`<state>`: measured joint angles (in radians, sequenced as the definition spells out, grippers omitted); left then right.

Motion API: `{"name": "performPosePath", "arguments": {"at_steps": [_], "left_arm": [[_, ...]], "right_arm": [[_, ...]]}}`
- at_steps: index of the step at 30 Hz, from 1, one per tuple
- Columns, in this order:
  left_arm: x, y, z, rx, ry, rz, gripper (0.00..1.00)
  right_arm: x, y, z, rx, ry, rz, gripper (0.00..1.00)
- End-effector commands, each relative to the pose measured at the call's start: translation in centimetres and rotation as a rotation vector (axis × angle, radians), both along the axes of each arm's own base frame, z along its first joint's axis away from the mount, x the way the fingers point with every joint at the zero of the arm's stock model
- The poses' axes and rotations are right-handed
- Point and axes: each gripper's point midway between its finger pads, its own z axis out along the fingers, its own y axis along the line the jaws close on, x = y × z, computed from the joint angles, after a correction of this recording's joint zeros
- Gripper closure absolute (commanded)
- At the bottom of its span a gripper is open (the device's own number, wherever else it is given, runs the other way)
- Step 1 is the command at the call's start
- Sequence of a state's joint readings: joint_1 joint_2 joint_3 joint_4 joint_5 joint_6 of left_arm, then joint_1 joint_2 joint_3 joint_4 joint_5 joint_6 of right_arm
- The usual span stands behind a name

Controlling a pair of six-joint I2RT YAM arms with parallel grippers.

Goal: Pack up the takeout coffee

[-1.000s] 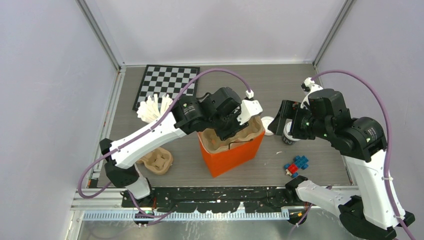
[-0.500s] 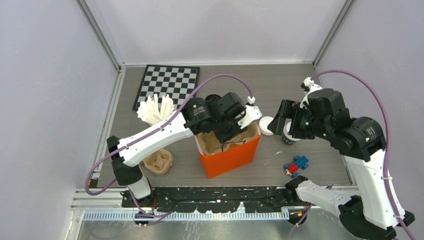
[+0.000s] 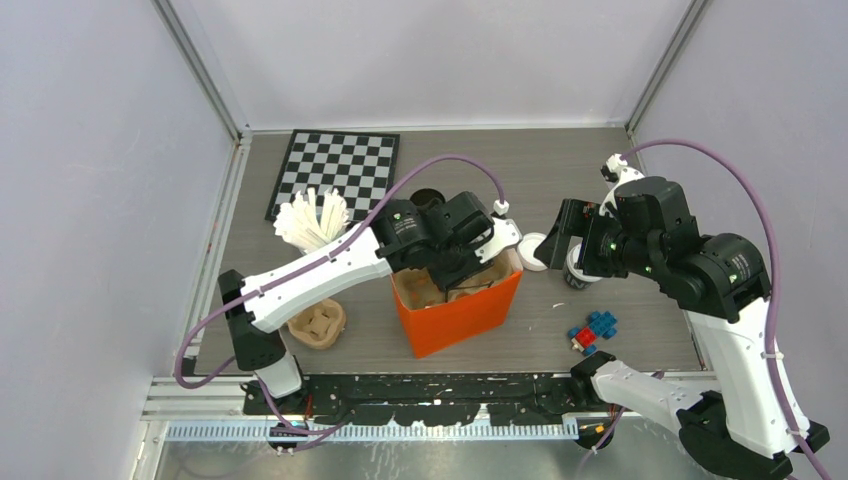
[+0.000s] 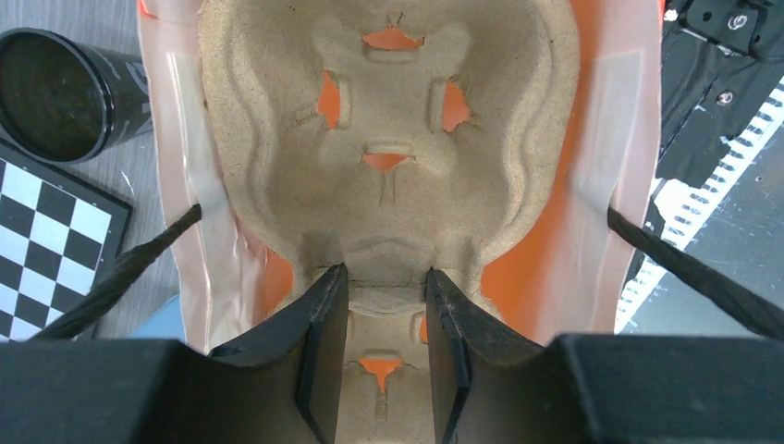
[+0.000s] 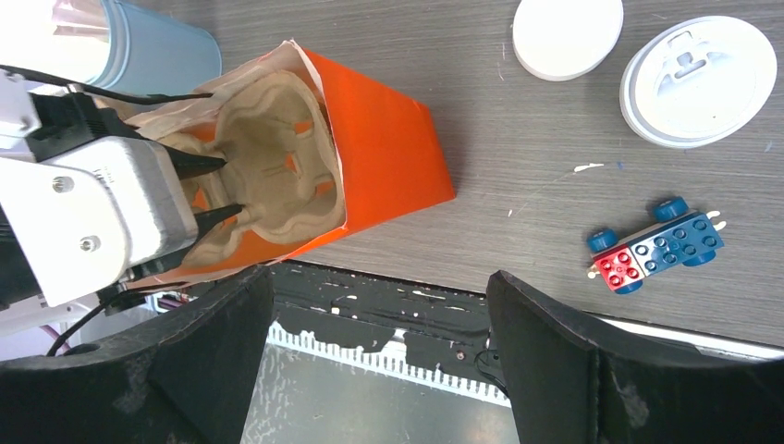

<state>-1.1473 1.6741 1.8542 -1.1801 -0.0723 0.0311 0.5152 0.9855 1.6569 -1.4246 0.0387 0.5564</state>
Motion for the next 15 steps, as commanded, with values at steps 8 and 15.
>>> {"name": "performPosePath", "arguments": {"at_steps": [8,15], "left_arm": [[-0.4,1.0,-1.3,0.061,0.015,0.005,0.75],[-0.5,0.6,-0.5,0.034,0.021,0.003,0.58]], "right_arm": [[0.2,0.4,0.7,0.031,-0.04,0.01,0.11],[0.2,0.5,0.8,0.036,-0.045,0.012,0.11]]}}
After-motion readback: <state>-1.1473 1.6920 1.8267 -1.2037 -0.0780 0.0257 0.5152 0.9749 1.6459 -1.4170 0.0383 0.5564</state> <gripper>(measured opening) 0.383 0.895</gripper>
